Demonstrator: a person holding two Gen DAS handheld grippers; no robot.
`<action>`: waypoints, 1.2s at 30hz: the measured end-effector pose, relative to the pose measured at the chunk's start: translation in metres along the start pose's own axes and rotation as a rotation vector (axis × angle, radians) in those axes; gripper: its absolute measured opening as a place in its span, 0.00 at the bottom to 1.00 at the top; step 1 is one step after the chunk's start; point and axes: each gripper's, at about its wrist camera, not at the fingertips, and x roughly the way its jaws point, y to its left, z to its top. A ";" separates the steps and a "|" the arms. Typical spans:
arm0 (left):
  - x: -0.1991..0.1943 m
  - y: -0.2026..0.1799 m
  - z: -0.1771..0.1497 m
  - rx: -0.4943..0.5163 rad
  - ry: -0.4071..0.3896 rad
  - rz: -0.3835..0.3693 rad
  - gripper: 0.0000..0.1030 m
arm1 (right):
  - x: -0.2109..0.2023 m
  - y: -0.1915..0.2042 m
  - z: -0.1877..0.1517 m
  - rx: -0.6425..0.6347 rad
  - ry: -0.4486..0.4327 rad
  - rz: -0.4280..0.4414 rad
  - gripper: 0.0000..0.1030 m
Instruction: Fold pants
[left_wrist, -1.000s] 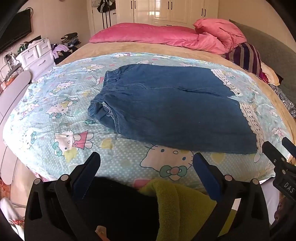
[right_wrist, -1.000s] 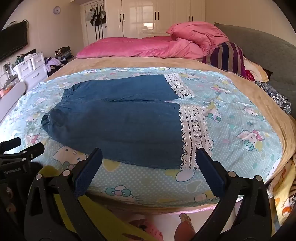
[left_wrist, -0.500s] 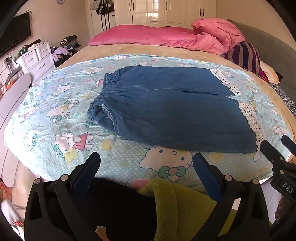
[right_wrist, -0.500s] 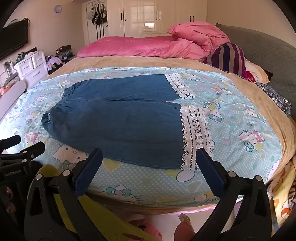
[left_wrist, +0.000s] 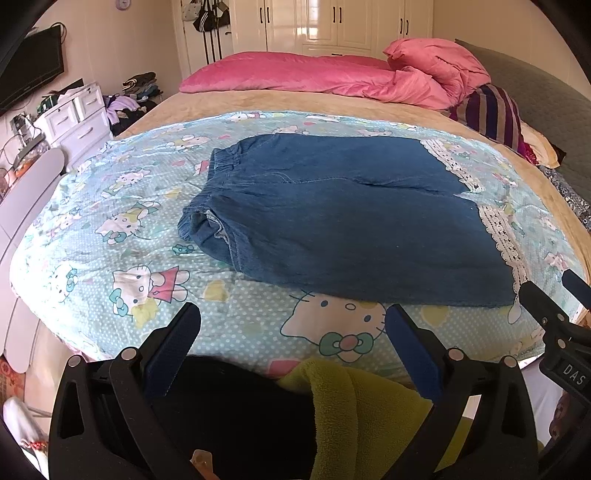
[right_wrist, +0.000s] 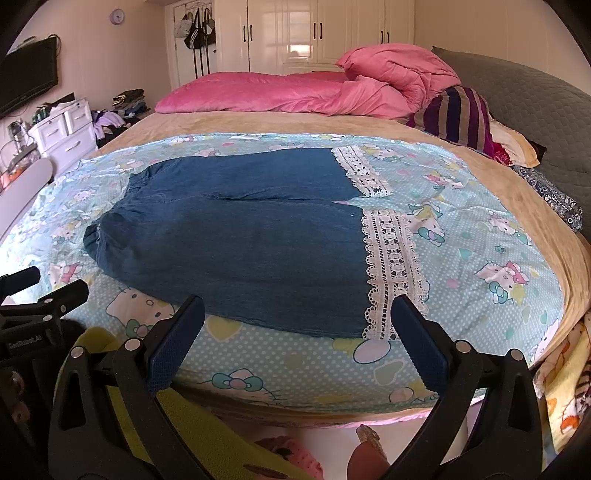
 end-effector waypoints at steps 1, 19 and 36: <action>0.000 0.000 0.000 0.000 0.001 -0.001 0.96 | 0.000 0.000 0.000 0.000 0.000 0.001 0.92; 0.002 0.002 -0.001 -0.003 0.003 0.009 0.96 | 0.001 -0.001 0.001 0.004 0.006 -0.001 0.92; 0.021 0.004 0.005 -0.016 0.033 -0.006 0.96 | 0.016 0.005 0.006 -0.016 0.033 0.035 0.92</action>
